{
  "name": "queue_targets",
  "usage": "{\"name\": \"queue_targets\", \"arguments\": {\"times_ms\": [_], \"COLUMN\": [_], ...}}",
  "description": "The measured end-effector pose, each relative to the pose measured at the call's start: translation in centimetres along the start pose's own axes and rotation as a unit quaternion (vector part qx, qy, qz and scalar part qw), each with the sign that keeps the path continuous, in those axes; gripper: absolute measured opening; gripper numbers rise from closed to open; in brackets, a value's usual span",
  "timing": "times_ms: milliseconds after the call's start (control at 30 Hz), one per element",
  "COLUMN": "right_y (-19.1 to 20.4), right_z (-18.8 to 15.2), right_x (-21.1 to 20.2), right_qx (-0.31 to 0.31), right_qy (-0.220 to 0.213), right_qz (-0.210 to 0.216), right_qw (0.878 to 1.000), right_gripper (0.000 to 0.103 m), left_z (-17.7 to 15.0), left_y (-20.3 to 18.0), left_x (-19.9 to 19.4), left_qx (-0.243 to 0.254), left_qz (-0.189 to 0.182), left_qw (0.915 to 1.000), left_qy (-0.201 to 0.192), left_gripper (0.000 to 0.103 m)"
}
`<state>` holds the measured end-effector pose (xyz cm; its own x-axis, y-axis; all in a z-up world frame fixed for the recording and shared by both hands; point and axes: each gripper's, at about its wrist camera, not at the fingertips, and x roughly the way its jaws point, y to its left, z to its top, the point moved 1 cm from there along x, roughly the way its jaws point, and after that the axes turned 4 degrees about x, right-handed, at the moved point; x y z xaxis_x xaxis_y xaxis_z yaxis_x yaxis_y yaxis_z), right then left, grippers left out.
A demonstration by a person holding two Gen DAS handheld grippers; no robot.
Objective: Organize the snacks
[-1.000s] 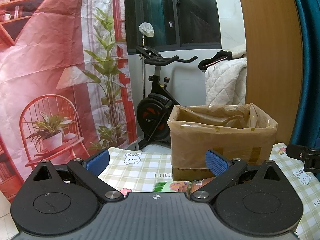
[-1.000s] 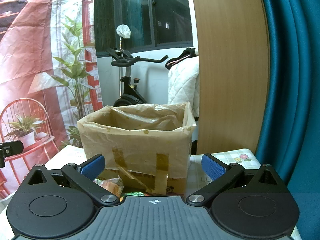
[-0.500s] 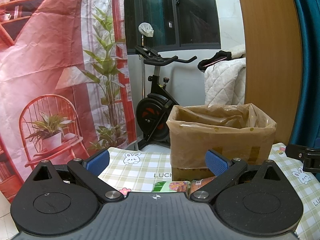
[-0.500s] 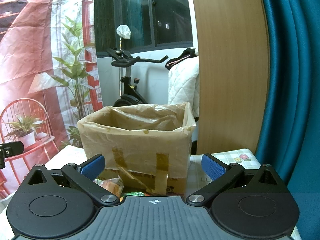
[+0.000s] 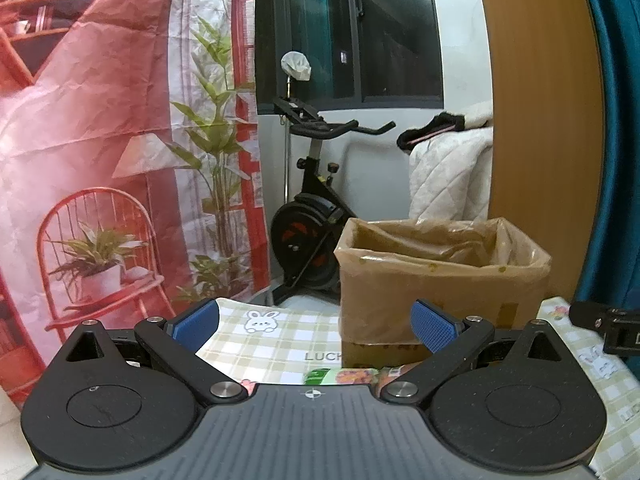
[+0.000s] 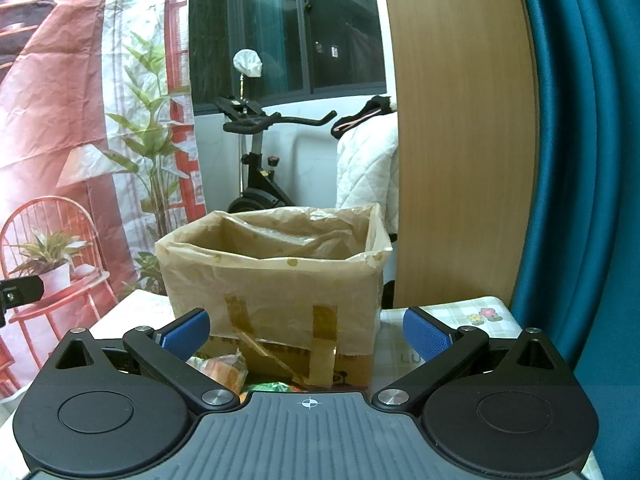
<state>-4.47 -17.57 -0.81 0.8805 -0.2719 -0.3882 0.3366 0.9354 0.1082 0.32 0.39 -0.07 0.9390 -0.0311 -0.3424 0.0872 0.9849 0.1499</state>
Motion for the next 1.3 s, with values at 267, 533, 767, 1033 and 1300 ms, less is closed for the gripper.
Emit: {"name": "queue_targets", "arguments": {"times_ms": [267, 533, 767, 1033, 1300], "right_y": [-0.2, 0.4, 1.5, 3.8, 3.3], "right_z": [-0.6, -2.5, -6.7, -11.2, -12.0], "right_x": [0.2, 0.8, 2.2, 3.0, 3.0], "right_qx": [0.004, 0.005, 0.001, -0.013, -0.003], "right_qy": [0.003, 0.004, 0.048, 0.088, 0.107], "right_qz": [0.002, 0.011, 0.021, 0.038, 0.038], "right_qw": [1.000, 1.000, 0.999, 0.995, 0.994], "right_gripper": [0.103, 0.103, 0.102, 0.102, 0.102], "left_z": [-1.1, -3.1, -7.2, -11.8, -14.4], "left_y": [0.8, 2.2, 2.4, 1.5, 0.3], "left_x": [1.1, 1.6, 3.0, 3.9, 5.0], "left_qx": [0.017, -0.018, -0.013, 0.023, 0.000], "left_qz": [0.033, -0.007, -0.050, -0.110, -0.176], "left_qw": [0.9993, 0.9998, 0.9970, 0.9859, 0.9684], "left_qy": [0.011, -0.002, 0.057, 0.124, 0.177], "left_gripper": [0.103, 0.102, 0.102, 0.102, 0.102]}}
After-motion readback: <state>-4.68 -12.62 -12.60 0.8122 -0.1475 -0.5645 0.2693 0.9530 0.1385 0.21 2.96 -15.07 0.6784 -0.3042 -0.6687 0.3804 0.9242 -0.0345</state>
